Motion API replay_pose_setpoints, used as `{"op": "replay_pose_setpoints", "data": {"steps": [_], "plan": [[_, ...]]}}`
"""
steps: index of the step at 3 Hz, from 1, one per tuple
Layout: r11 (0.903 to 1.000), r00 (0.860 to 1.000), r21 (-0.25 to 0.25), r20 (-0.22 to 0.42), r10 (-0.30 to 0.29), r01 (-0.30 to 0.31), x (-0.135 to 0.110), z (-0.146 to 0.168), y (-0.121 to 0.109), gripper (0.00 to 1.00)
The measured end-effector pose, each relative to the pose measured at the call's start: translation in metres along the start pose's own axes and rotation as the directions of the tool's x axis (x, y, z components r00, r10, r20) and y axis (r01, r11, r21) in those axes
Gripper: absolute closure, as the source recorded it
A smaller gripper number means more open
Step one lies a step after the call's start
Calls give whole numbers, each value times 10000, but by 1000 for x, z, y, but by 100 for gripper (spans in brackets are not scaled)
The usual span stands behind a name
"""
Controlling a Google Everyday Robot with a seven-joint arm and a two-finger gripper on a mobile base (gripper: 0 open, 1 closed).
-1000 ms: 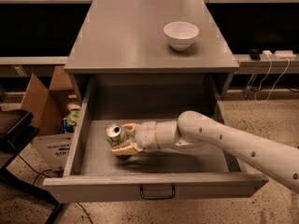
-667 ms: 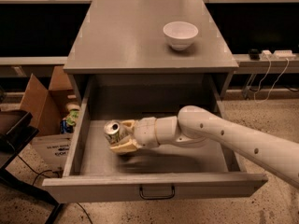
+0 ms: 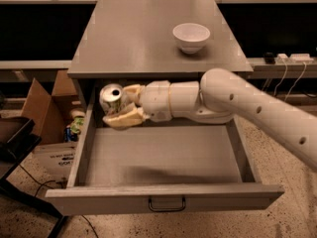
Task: Pick 7up can from top drawer and place on counter
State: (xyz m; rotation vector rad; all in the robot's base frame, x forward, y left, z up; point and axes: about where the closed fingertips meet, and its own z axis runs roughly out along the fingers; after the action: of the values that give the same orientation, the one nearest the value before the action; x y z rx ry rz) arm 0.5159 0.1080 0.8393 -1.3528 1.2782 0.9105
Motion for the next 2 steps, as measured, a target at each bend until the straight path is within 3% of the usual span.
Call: {"op": "replay_pose_setpoints", "data": {"steps": [1, 2], "plan": [[9982, 9974, 581, 710, -156, 115, -62, 13, -42, 100], [9877, 9871, 1565, 1576, -296, 46, -100, 35, -96, 100]]}}
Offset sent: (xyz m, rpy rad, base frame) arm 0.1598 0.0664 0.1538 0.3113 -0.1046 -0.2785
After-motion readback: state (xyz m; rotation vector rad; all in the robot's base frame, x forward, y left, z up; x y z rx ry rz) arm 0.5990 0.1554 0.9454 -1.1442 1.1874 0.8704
